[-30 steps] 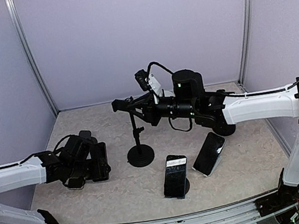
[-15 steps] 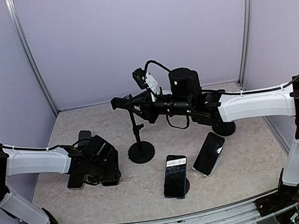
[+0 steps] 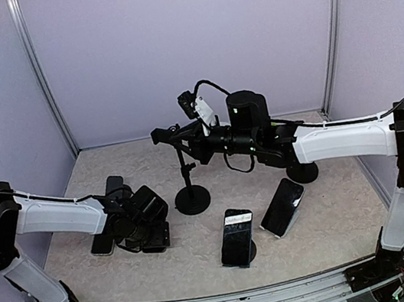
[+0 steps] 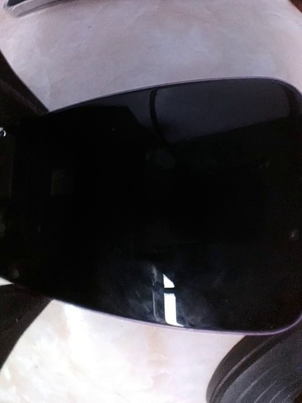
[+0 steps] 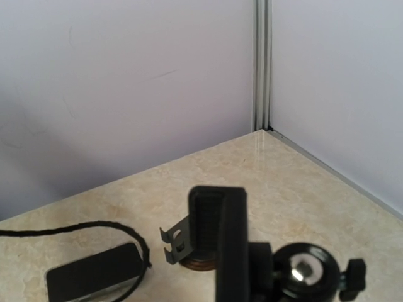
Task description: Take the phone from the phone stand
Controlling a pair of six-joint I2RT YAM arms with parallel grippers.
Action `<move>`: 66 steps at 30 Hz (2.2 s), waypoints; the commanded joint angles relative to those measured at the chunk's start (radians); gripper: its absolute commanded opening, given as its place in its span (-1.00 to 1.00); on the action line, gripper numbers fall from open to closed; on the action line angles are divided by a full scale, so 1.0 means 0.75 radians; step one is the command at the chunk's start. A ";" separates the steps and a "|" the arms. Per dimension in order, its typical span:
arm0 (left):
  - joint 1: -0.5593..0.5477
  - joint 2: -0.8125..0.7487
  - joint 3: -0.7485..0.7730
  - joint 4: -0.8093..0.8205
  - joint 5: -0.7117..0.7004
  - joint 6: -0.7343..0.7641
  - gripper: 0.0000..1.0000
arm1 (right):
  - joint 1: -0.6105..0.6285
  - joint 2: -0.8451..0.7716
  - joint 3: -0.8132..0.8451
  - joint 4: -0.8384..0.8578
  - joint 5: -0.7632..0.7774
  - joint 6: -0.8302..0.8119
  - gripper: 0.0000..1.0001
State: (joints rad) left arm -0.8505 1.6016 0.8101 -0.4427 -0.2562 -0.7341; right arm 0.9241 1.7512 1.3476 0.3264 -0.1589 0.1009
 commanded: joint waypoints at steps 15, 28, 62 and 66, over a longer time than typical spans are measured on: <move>0.108 -0.441 -0.094 0.106 -0.054 0.044 0.97 | -0.030 0.159 0.237 0.225 -0.102 -0.074 -1.00; 0.238 -0.784 -0.213 0.141 -0.135 0.093 0.98 | -0.033 0.434 0.565 0.249 -0.192 0.008 -1.00; 0.320 -0.836 -0.276 0.162 -0.129 0.170 0.98 | -0.059 0.860 1.051 0.324 -0.215 0.088 -1.00; 0.324 -0.850 -0.276 0.171 -0.108 0.187 0.98 | -0.058 0.832 1.006 0.335 -0.212 0.092 -0.68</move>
State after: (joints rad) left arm -0.6167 0.9859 0.6113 -0.3431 -0.3508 -0.6209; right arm 0.8871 2.3959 2.0918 0.4549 -0.3248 0.1719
